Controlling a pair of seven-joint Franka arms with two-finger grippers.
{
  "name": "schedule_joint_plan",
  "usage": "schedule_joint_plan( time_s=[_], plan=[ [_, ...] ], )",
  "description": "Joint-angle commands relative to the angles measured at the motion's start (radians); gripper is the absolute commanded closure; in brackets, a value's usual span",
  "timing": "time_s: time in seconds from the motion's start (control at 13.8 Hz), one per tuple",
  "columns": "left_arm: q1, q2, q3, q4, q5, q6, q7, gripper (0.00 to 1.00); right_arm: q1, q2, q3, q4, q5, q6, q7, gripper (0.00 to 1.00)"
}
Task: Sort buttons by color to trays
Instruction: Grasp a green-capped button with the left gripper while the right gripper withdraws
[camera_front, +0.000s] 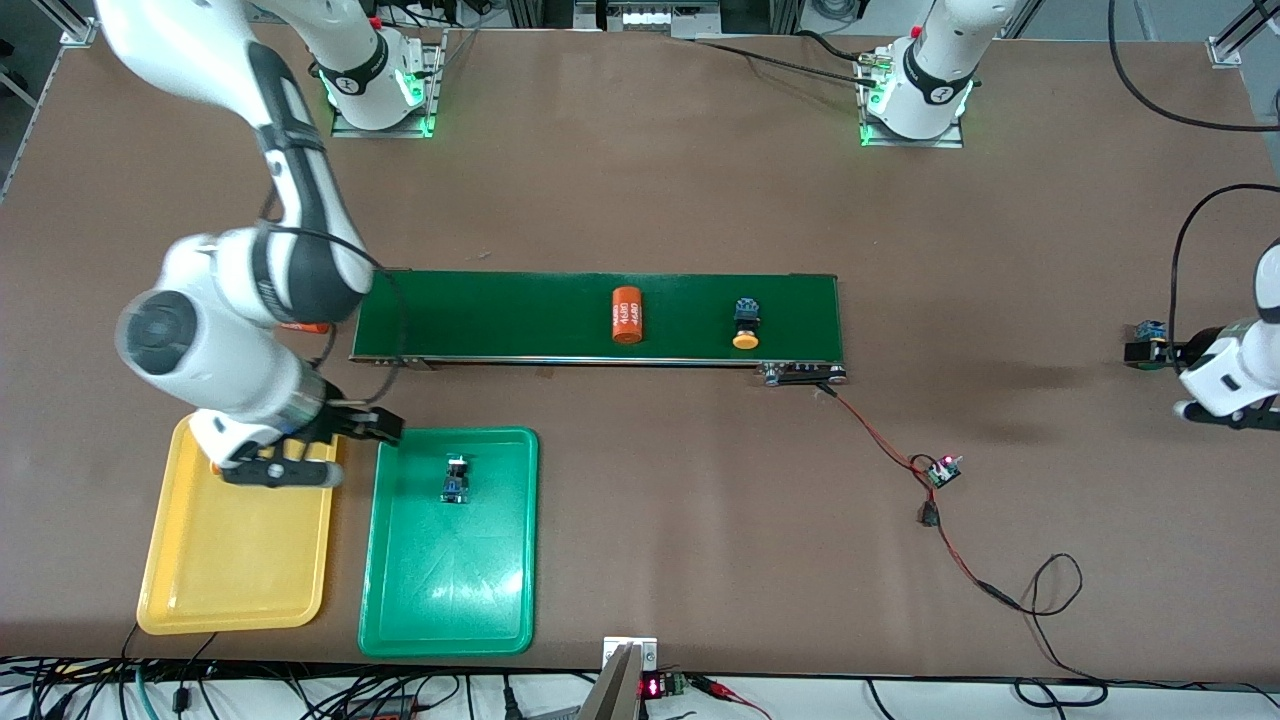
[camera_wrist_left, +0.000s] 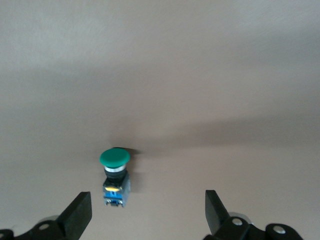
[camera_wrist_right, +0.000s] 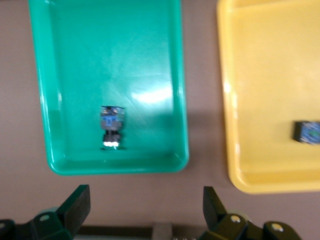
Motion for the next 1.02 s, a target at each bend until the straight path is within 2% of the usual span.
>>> schedule_joint_plan(
  time_s=[0.0, 0.22, 0.29, 0.51, 0.58, 0.73, 0.87, 0.94],
  plan=[
    [0.078, -0.015, -0.021, -0.076, 0.026, 0.068, 0.016, 0.00, -0.006, -0.114, -0.021, -0.050, -0.030, -0.108, 0.017, 0.00],
    [0.083, 0.020, 0.014, -0.062, 0.019, 0.075, 0.016, 0.00, -0.046, -0.194, -0.018, -0.048, -0.111, -0.211, 0.005, 0.00],
    [0.083, 0.032, 0.030, -0.051, 0.018, 0.076, 0.016, 0.00, -0.081, -0.217, -0.012, -0.048, -0.114, -0.247, -0.001, 0.00],
    [0.081, 0.082, 0.070, -0.021, 0.016, 0.085, 0.037, 0.00, -0.239, -0.282, 0.060, -0.062, -0.117, -0.294, -0.146, 0.00],
    [0.081, 0.095, 0.074, -0.019, 0.016, 0.094, 0.039, 0.00, -0.261, -0.305, 0.068, -0.077, -0.120, -0.294, -0.171, 0.00],
    [0.077, 0.108, 0.099, -0.015, 0.019, 0.104, 0.039, 0.00, -0.261, -0.319, 0.070, -0.076, -0.165, -0.339, -0.171, 0.00],
    [0.072, 0.120, 0.117, 0.001, 0.019, 0.143, 0.081, 0.05, -0.258, -0.319, 0.068, -0.036, -0.208, -0.386, -0.178, 0.00],
    [0.071, 0.126, 0.129, 0.007, 0.021, 0.151, 0.118, 0.11, -0.255, -0.326, 0.071, -0.036, -0.208, -0.387, -0.182, 0.00]
  ],
)
